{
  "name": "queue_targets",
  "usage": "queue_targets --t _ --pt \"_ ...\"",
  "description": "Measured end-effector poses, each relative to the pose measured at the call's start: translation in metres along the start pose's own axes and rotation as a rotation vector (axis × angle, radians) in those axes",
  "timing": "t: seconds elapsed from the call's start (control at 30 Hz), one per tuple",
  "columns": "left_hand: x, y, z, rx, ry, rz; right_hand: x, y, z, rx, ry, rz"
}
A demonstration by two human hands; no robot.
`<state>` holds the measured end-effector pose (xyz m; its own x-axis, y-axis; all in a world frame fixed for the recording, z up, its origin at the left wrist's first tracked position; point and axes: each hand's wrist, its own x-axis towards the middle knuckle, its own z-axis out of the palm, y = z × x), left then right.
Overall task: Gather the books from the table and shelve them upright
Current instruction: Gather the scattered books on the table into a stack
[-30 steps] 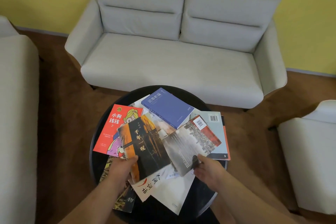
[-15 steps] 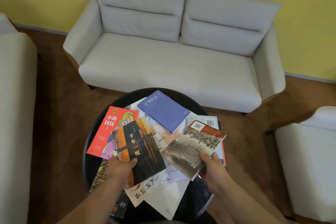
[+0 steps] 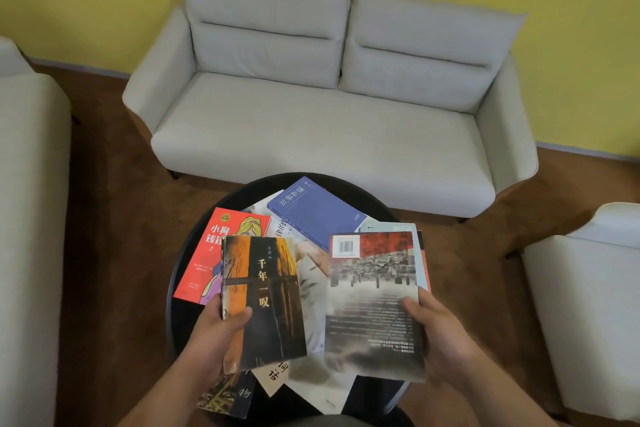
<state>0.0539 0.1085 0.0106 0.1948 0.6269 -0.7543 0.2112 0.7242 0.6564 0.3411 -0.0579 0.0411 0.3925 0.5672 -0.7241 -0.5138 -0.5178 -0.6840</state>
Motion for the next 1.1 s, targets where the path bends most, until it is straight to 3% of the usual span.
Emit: queue_targets --t 0.23,0.4,0.57,0.83,1.1 --pt "-0.036 0.01 0.005 -0.035 -0.211 -0.005 -0.019 -0.013 0.052 0.043 -0.165 0.008" --pt "-0.058 0.015 0.021 -0.174 -0.231 -0.033 -0.027 -0.014 0.069 0.117 -0.216 0.091" --pt "-0.077 0.031 0.039 -0.129 -0.252 0.084 -0.03 -0.018 0.076 0.188 -0.225 0.052" --pt "-0.081 0.032 0.041 -0.058 -0.219 0.176 -0.043 -0.021 0.091 0.032 -0.314 -0.107" --pt "-0.071 0.037 0.039 -0.108 -0.25 0.173 -0.039 -0.021 0.099 -0.063 -0.245 -0.165"
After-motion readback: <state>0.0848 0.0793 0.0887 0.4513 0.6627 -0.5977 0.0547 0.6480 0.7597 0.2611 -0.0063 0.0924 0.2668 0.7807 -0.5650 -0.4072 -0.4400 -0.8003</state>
